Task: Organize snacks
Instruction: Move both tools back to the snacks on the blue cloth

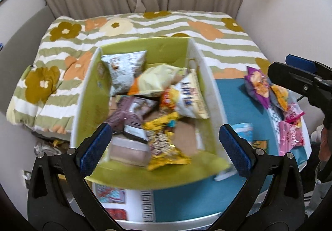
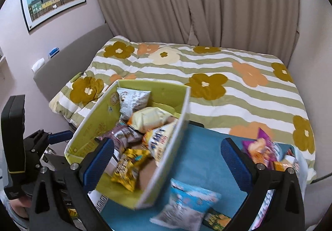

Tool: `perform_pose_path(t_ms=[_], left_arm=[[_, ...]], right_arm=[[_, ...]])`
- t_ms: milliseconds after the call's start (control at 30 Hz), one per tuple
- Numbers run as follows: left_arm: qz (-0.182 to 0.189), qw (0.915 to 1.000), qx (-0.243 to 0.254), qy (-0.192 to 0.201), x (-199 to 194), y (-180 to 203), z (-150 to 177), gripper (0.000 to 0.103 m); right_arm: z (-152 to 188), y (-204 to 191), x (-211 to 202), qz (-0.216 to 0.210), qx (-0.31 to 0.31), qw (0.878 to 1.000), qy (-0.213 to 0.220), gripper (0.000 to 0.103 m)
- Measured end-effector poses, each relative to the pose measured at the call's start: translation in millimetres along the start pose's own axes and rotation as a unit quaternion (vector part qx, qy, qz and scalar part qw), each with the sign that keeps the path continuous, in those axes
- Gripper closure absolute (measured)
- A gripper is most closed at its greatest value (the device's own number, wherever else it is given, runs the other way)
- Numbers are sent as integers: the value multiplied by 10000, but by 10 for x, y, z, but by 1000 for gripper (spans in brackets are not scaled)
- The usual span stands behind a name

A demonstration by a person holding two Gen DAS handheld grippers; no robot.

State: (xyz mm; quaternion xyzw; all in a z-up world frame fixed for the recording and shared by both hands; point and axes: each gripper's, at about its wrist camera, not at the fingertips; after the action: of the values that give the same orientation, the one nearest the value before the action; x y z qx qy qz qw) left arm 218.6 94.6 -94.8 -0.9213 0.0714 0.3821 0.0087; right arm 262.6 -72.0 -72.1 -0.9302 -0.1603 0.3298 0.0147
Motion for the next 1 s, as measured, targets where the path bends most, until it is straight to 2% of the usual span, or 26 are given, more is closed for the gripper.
perform_pose_path(t_ms=[300, 600, 767, 1000], left_arm=[[31, 9999, 2, 149, -198, 811, 240, 1], [-159, 9995, -150, 219, -165, 1471, 616, 1], [-534, 9976, -112, 423, 19, 1744, 864, 1], [-918, 9953, 163, 248, 508, 1968, 1102, 1]], right_arm=[[295, 620, -678, 393, 47, 9991, 176, 1], [721, 1265, -1032, 561, 291, 9980, 69, 1], [1049, 1560, -1087, 760, 431, 9962, -22, 1], [1599, 1835, -971, 1224, 512, 9908, -254, 1]])
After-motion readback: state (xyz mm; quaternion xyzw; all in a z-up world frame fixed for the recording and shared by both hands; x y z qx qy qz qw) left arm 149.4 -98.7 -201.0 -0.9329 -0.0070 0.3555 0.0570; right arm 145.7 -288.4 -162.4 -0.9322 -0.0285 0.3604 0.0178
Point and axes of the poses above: each gripper's, at about its wrist camera, not at the fingertips, and x roughly the way its jaws point, y to its right, z to its underside, and after that the axes turned 11 degrees about y, right-handed
